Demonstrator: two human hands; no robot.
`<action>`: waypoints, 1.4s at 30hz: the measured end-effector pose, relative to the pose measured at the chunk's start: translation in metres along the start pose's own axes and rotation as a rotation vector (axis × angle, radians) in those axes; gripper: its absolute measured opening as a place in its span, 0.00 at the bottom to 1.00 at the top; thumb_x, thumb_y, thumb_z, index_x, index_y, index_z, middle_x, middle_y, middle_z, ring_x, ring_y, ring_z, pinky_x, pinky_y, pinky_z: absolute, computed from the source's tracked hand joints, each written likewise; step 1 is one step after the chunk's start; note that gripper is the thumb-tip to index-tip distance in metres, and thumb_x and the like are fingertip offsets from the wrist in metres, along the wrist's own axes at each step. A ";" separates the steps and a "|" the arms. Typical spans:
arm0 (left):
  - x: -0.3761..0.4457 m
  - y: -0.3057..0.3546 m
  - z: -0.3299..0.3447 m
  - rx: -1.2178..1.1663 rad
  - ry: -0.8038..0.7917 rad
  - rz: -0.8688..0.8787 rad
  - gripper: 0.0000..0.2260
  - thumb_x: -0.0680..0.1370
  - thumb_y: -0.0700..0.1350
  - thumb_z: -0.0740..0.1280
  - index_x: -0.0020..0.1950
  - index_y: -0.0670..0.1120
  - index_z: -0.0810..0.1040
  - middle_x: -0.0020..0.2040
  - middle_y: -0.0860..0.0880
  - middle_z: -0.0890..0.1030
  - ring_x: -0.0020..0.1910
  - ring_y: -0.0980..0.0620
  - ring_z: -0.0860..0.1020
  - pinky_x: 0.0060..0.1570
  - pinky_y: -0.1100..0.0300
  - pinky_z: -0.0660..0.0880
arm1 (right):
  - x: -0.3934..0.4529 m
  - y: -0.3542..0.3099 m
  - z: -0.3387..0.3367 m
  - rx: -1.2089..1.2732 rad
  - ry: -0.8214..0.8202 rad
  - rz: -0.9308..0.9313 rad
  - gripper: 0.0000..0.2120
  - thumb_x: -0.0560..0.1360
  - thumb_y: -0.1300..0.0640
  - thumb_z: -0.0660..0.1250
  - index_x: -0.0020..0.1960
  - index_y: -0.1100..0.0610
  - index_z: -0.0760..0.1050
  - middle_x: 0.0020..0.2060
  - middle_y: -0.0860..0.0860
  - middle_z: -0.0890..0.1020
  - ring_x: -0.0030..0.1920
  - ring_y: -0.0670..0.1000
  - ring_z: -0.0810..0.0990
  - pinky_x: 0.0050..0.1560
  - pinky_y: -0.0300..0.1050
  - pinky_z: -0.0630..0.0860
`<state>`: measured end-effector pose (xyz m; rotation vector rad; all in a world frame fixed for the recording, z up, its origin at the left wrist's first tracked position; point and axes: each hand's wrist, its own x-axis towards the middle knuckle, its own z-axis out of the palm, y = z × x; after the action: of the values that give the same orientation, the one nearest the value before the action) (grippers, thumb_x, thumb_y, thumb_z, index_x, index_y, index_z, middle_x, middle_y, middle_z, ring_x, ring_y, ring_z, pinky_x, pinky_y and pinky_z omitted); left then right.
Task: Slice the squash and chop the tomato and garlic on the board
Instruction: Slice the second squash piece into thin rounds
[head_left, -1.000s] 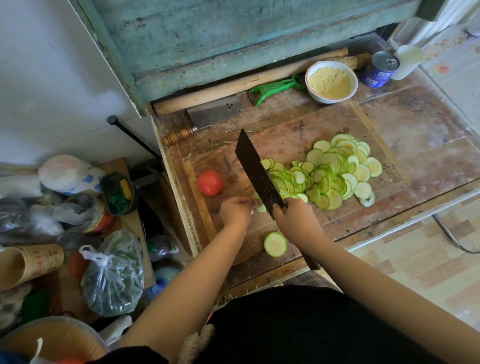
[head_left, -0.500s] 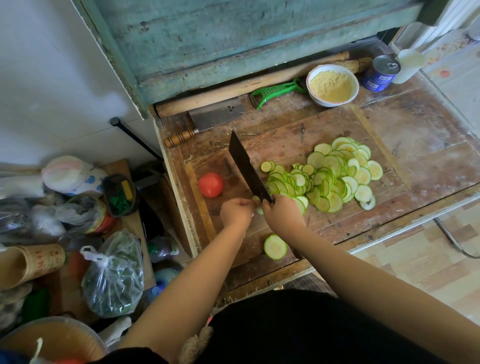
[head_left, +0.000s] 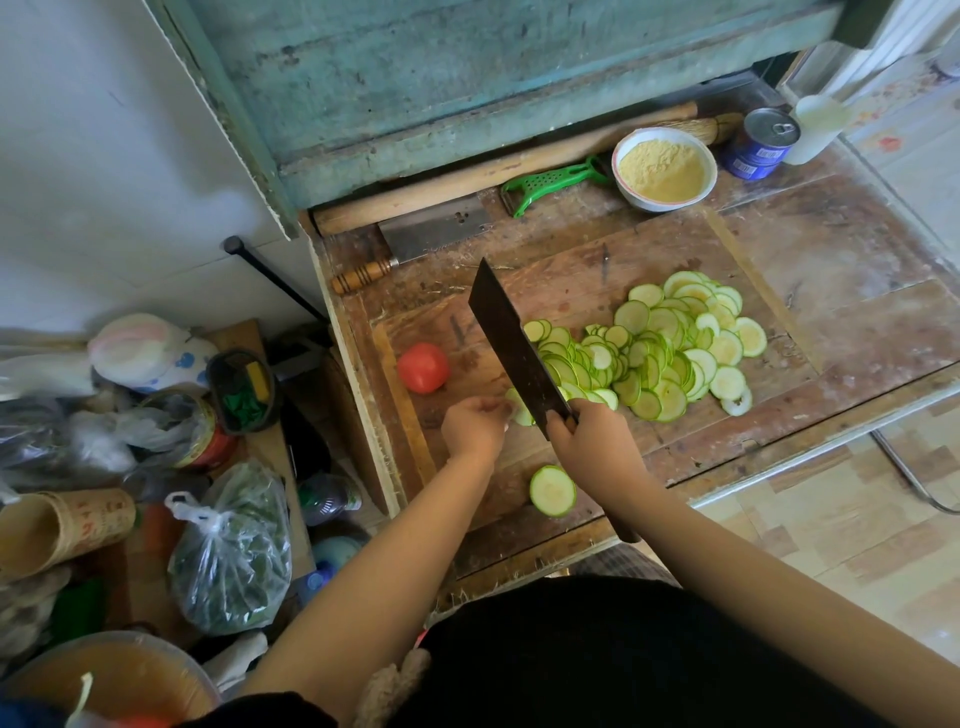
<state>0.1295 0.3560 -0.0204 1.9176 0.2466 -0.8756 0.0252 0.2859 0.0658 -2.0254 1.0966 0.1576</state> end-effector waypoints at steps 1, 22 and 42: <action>0.000 0.000 0.001 0.001 0.005 0.005 0.08 0.71 0.43 0.74 0.33 0.50 0.80 0.36 0.50 0.82 0.45 0.48 0.83 0.52 0.54 0.78 | 0.000 0.000 0.001 -0.002 0.000 0.005 0.11 0.79 0.55 0.60 0.43 0.60 0.73 0.26 0.49 0.73 0.27 0.47 0.70 0.24 0.38 0.62; 0.004 -0.003 0.002 -0.018 0.016 -0.004 0.08 0.70 0.43 0.75 0.33 0.50 0.79 0.36 0.48 0.83 0.44 0.46 0.83 0.52 0.51 0.79 | 0.009 -0.001 0.013 -0.049 -0.005 0.039 0.12 0.79 0.54 0.58 0.50 0.62 0.75 0.29 0.49 0.73 0.29 0.51 0.72 0.26 0.40 0.64; 0.004 0.005 0.000 0.056 0.028 -0.008 0.07 0.69 0.43 0.74 0.32 0.49 0.80 0.36 0.46 0.84 0.41 0.46 0.83 0.49 0.50 0.80 | 0.014 -0.004 0.018 0.010 -0.009 0.016 0.09 0.78 0.56 0.60 0.44 0.60 0.72 0.28 0.51 0.72 0.28 0.53 0.70 0.25 0.42 0.61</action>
<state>0.1351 0.3532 -0.0196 1.9837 0.2495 -0.8696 0.0412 0.2908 0.0495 -2.0053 1.1065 0.1683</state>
